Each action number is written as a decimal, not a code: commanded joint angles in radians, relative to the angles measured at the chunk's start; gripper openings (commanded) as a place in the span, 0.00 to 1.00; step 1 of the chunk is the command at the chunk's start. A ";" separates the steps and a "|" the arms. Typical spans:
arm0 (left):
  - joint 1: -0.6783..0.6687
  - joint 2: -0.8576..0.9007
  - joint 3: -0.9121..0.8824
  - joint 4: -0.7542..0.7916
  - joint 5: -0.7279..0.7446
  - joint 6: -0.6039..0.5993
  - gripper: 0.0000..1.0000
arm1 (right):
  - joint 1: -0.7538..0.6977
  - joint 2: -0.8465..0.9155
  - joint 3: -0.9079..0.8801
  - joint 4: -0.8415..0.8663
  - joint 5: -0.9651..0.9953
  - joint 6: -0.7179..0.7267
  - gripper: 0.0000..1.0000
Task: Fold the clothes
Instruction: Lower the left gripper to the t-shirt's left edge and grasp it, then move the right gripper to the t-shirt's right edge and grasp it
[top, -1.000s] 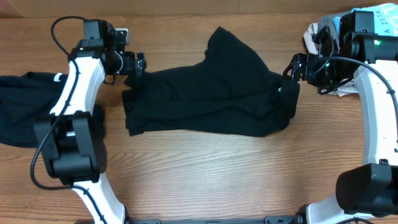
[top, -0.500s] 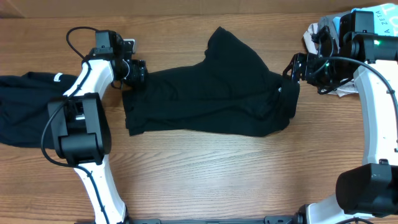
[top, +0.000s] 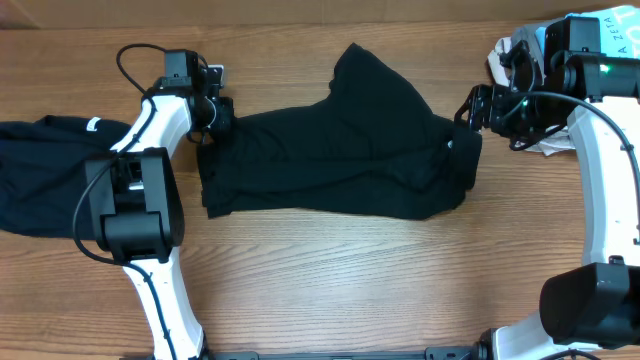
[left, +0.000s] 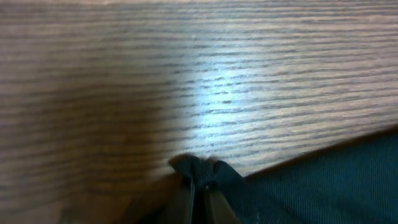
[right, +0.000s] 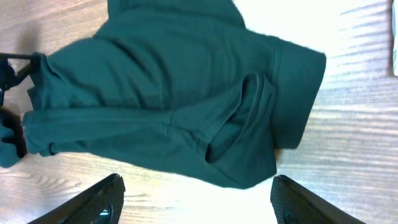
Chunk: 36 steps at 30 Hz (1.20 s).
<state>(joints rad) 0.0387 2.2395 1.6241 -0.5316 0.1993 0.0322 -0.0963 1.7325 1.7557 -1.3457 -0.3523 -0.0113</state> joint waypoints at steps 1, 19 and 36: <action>-0.006 0.011 0.056 -0.053 -0.027 -0.061 0.04 | 0.009 -0.010 0.025 0.025 -0.013 0.015 0.79; -0.007 -0.175 0.274 -0.578 0.018 -0.083 0.04 | 0.137 0.047 0.025 0.211 0.026 0.045 0.74; -0.090 -0.186 0.270 -0.667 0.079 -0.083 0.04 | 0.267 0.307 0.025 0.742 0.103 0.045 0.74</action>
<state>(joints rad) -0.0345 2.0830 1.8767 -1.1965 0.2573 -0.0319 0.1535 1.9789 1.7584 -0.6437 -0.2874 0.0303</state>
